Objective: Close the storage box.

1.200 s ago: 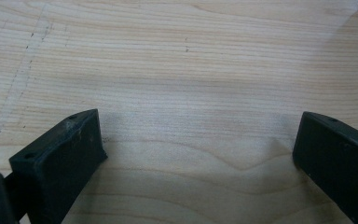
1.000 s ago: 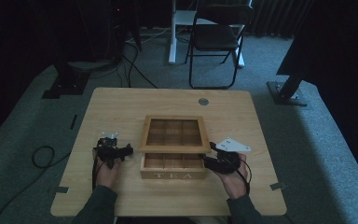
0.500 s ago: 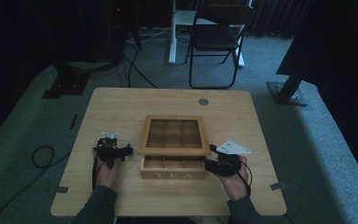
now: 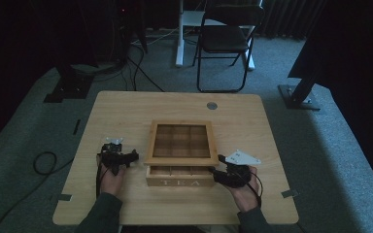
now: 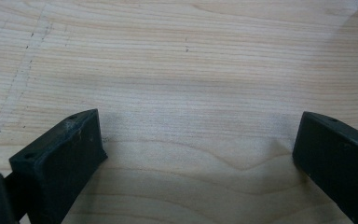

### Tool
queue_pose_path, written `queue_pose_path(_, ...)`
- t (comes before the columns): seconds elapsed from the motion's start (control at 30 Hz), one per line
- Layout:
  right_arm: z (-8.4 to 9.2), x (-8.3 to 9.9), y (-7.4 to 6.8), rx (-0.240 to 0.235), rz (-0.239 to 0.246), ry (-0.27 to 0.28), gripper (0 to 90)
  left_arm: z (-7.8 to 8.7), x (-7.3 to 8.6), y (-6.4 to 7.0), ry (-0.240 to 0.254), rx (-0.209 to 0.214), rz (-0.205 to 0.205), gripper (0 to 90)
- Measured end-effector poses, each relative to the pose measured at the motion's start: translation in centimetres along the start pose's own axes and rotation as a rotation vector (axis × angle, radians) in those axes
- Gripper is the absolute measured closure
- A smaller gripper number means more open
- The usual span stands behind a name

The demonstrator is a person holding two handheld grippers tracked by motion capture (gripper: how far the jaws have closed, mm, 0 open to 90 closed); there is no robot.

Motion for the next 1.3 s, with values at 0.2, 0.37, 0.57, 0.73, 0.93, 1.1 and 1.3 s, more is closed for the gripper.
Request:
queue_pose_path(0.2, 0.0, 0.4, -0.1, -0.008, 0.004, 0.001, 42.5, 0.0, 0.0, 0.0, 0.0, 0.001, 0.0, 1.7)
queue_pose_path(0.37, 0.0, 0.7, -0.2, -0.015, 0.005, 0.002, 42.8, 0.0, 0.0, 0.0, 0.001, 0.001, 0.0, 1.6)
queue_pose_path(0.57, -0.2, 1.3, -0.5, -0.017, 0.008, -0.008, 42.8, 0.0, 0.0, 0.0, 0.0, 0.001, 0.0, 1.7)
queue_pose_path(0.73, -0.3, 1.7, -0.6, -0.017, 0.013, -0.018, 42.8, 0.0, 0.0, 0.0, 0.0, 0.0, 0.0, 1.7)
queue_pose_path(0.93, -0.4, 2.1, -0.7, -0.016, 0.015, -0.028, 42.7, 0.0, 0.0, 0.0, 0.0, 0.001, 0.0, 1.7)
queue_pose_path(1.1, -0.5, 2.5, -0.7, -0.016, 0.018, -0.04, 42.3, 0.0, 0.0, 0.0, 0.002, 0.001, 0.001, 1.7)
queue_pose_path(1.3, -0.5, 2.7, -0.7, -0.018, 0.02, -0.044, 42.2, 0.0, 0.0, 0.0, 0.002, 0.001, 0.002, 1.6)
Point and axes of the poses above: each handheld gripper's, and its own axes: z roughly backward along the jaws, x roughly out of its underside, y roughly to its right, the point moved 8 cm from there along -z, roughly forward along the jaws, and after that the axes turned 12 degrees about x, right-handed, at the moved point
